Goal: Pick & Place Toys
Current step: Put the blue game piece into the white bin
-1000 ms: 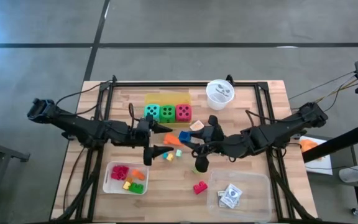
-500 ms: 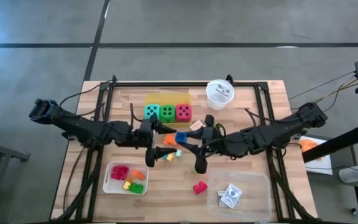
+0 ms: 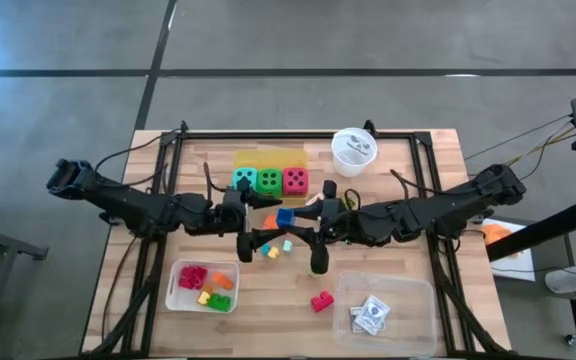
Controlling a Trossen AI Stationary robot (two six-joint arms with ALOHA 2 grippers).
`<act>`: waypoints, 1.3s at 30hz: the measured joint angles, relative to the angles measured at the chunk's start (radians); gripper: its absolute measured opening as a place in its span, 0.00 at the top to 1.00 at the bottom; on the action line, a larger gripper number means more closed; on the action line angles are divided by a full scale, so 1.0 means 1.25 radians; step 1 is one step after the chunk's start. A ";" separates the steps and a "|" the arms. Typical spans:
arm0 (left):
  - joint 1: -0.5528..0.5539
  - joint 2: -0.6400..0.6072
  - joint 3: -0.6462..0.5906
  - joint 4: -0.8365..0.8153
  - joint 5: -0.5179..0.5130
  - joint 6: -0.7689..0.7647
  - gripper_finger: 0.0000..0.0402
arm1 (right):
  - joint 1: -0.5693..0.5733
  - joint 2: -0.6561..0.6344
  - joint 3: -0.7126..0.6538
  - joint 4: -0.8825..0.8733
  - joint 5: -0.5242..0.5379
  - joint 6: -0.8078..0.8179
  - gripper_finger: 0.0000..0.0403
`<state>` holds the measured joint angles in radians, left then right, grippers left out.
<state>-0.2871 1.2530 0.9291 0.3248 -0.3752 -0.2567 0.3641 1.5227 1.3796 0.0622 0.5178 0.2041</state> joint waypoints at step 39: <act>0.000 0.038 0.000 0.100 0.161 0.014 0.27 | -0.036 0.040 -0.012 0.142 -0.125 -0.001 0.68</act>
<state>-0.2867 1.3010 0.9291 0.4500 -0.1738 -0.2390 0.3195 1.5730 1.3642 0.2401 0.3618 0.2032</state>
